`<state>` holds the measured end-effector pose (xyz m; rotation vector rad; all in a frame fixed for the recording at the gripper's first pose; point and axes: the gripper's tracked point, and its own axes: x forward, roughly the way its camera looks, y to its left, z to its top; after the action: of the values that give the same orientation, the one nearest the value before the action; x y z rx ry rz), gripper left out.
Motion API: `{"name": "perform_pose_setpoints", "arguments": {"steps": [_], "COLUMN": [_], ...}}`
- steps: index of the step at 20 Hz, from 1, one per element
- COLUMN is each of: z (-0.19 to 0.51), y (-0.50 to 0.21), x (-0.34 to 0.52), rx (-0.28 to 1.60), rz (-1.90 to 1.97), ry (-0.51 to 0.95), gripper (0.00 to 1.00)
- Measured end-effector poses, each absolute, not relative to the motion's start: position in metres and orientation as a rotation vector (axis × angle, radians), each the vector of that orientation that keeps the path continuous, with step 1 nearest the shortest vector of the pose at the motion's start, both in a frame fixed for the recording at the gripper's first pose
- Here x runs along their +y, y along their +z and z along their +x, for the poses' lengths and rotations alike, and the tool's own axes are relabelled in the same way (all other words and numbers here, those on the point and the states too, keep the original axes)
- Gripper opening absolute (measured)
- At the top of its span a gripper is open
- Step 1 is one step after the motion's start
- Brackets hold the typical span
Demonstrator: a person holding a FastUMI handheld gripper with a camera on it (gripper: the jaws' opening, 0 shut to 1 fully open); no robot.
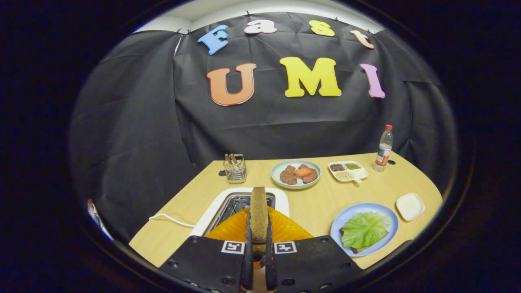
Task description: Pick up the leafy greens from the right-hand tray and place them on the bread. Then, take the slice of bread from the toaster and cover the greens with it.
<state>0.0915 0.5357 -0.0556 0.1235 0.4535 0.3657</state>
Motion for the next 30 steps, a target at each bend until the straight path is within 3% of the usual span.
{"name": "perform_pose_setpoints", "arguments": {"steps": [1, 15, 30], "z": [0.086, 0.093, 0.14], "y": [-0.044, 0.046, -0.088], "x": [0.534, 0.442, 0.358], "rx": [0.441, 0.265, 0.426], "rz": [0.13, 0.264, 0.337], "ry": [0.379, 0.396, 0.356], "gripper": [0.04, 0.04, 0.04]}}
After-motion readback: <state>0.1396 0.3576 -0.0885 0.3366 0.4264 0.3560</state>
